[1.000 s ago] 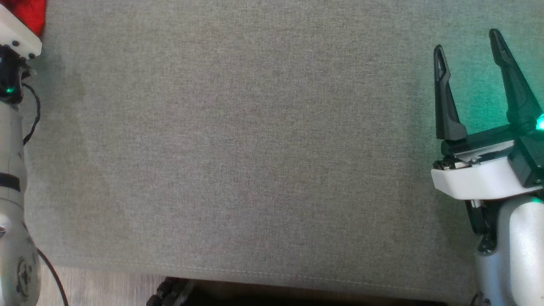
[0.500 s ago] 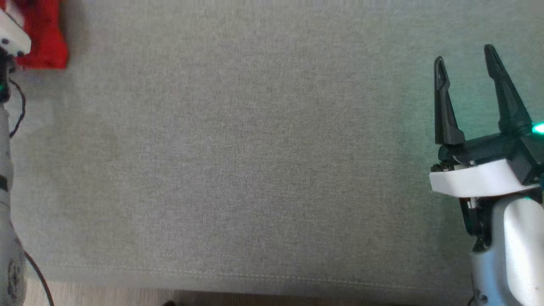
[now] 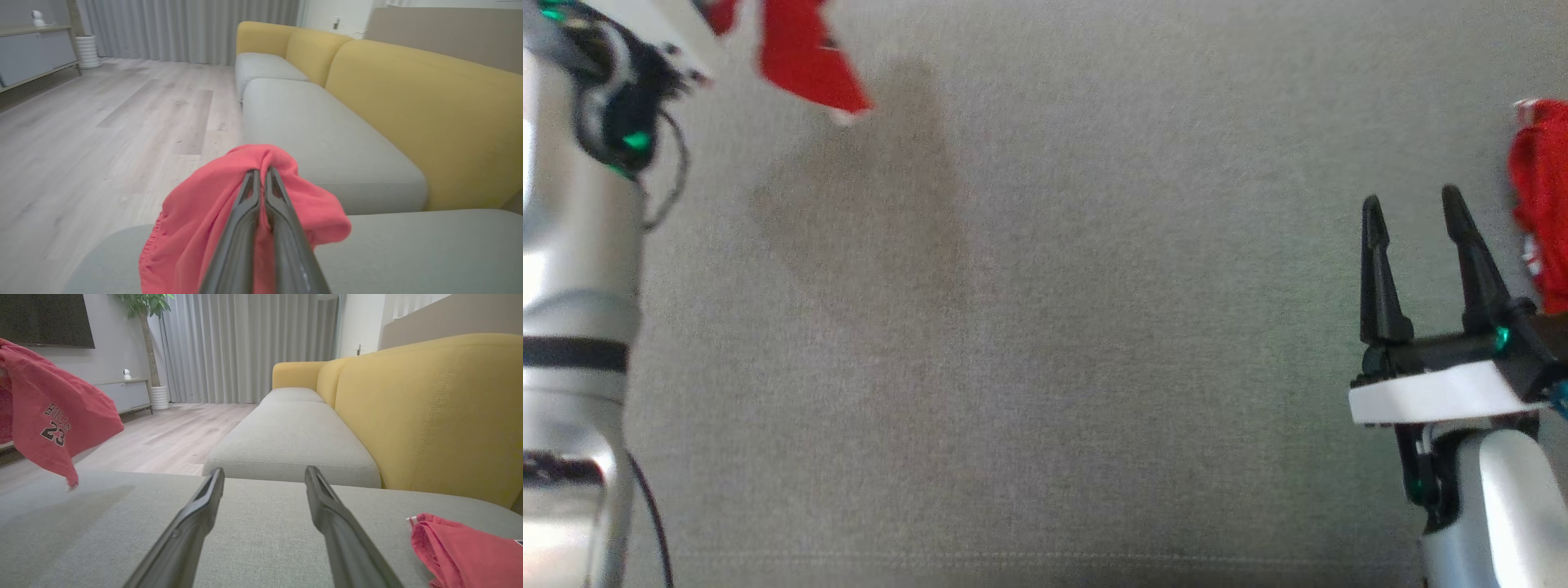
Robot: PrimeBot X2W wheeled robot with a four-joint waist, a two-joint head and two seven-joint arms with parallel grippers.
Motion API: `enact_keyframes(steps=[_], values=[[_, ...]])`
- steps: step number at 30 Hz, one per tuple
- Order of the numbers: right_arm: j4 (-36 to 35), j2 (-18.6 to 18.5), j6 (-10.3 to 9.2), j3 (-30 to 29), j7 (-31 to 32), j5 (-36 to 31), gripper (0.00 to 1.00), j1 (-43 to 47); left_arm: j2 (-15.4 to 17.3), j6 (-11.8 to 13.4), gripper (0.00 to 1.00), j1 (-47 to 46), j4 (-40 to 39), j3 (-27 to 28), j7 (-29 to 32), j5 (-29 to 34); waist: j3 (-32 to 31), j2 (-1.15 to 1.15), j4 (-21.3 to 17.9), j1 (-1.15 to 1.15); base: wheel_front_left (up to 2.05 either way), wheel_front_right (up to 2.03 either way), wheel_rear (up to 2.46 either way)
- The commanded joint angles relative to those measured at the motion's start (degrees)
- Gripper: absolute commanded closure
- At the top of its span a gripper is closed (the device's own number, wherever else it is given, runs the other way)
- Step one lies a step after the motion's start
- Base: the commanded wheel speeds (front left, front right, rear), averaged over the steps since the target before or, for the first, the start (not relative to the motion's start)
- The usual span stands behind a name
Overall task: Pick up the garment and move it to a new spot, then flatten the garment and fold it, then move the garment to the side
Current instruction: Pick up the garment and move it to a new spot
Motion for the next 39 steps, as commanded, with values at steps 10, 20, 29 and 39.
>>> enact_keyframes(steps=[10,20,29,39], values=[[2.01,0.2,0.37,0.49,-2.71,3.34,0.0,2.99,-1.65,-0.34,1.0,9.52,-19.7,-8.73,4.05,-8.58,-7.18,0.0,-4.8,0.02,0.0,0.0,0.0],[3.39,0.2,0.37,2.16,-4.01,5.35,0.0,2.77,-7.75,1.33,1.0,21.14,-19.37,-12.54,-2.97,-8.33,-5.48,0.0,-7.46,0.02,0.0,0.0,0.0],[5.34,0.2,0.37,3.62,-4.88,5.81,0.0,2.21,-11.79,2.1,1.0,29.06,-8.79,-17.72,-13.95,-5.95,-3.46,0.0,-9.4,0.02,0.0,0.0,0.0],[8.66,0.2,0.37,4.26,-5.61,5.88,0.0,1.57,-12.84,3.55,0.0,30.09,-4.64,-20.0,-19.29,-4.39,-3.94,0.0,-9.06,0.02,0.0,0.0,0.0]])
